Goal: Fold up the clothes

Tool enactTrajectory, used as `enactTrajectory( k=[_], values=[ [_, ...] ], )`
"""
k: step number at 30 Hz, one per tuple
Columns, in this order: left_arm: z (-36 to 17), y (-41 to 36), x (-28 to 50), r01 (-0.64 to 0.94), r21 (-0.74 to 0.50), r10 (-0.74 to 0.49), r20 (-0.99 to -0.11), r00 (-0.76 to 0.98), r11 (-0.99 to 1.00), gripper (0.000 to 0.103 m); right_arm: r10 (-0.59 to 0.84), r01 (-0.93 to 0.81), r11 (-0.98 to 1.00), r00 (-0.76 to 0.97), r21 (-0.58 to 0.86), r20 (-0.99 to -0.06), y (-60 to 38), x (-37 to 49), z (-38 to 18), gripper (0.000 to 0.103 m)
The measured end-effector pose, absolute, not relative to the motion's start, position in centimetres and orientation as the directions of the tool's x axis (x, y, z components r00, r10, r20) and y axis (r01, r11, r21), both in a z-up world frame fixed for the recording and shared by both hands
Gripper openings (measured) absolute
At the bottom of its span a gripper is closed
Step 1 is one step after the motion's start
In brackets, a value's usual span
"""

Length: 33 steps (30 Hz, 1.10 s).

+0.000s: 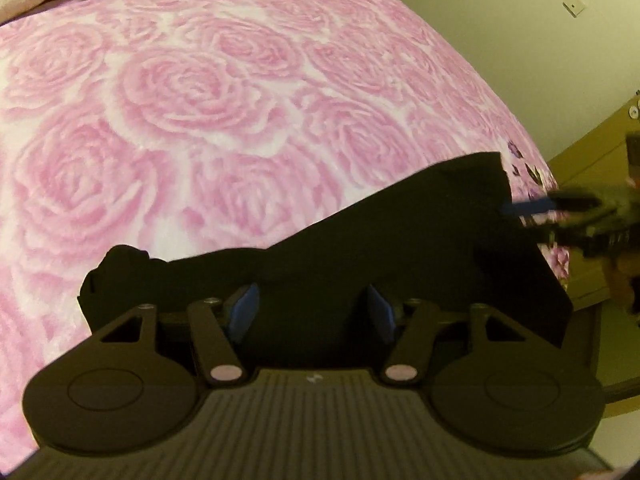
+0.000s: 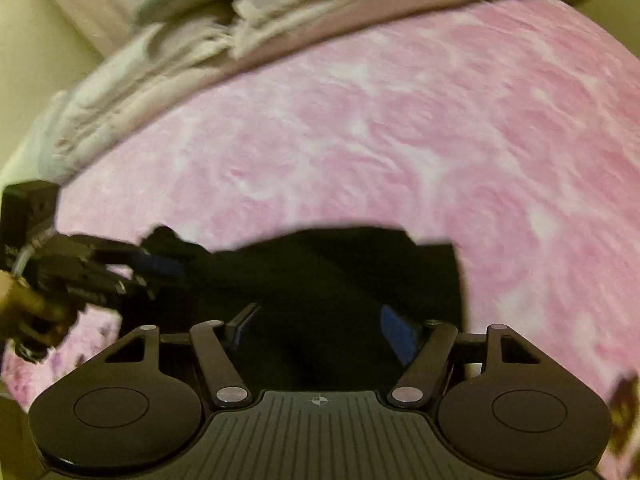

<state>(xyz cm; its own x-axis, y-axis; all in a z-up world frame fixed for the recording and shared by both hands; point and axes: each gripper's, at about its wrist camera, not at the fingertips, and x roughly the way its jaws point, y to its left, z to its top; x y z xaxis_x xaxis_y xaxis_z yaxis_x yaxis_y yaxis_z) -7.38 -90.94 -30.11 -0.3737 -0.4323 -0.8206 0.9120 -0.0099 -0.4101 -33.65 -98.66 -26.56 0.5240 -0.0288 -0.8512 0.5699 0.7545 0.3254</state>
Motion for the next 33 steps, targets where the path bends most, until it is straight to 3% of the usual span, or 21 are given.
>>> enactTrajectory(
  k=[4,8,12,20,24,32,33],
  values=[
    [-29.5,-91.4,-7.1,0.912,-0.41,-0.418,-0.828,-0.373,-0.003,0.055,-0.076,0.653,0.701,0.468,0.286,-0.881,-97.8,-35.4,-25.7,0.069],
    [-27.2,-89.7,-5.0,0.901,-0.43,-0.459,-0.813,-0.358,0.059,0.057,-0.125,0.686,0.682,0.452,0.254,-0.883,-96.5,-36.3,-23.4,0.09],
    [-26.4,-85.9,-2.0,0.88,-0.438,-0.479,-0.822,-0.309,0.184,0.063,-0.122,0.676,0.696,0.444,0.243,-0.888,-97.0,-36.3,-22.5,0.09],
    [-29.1,-80.0,1.5,0.768,-0.499,-0.456,-0.836,-0.305,0.402,0.064,0.03,0.601,0.731,0.443,0.322,-0.896,-102.1,-35.6,-26.3,0.09],
    [-30.4,-80.3,1.0,0.719,-0.558,-0.486,-0.803,-0.344,0.414,0.064,0.133,0.524,0.763,0.446,0.379,-0.885,-103.8,-35.0,-29.3,0.09],
    [-31.8,-82.2,-0.8,0.75,-0.538,-0.45,-0.819,-0.357,0.384,0.062,0.266,0.424,0.756,0.498,0.499,-0.826,-106.3,-35.2,-31.9,0.09],
    [-31.8,-82.4,-0.8,0.75,-0.542,-0.452,-0.816,-0.361,0.379,0.058,0.279,0.413,0.753,0.505,0.512,-0.817,-106.5,-35.2,-32.0,0.09]
  ],
)
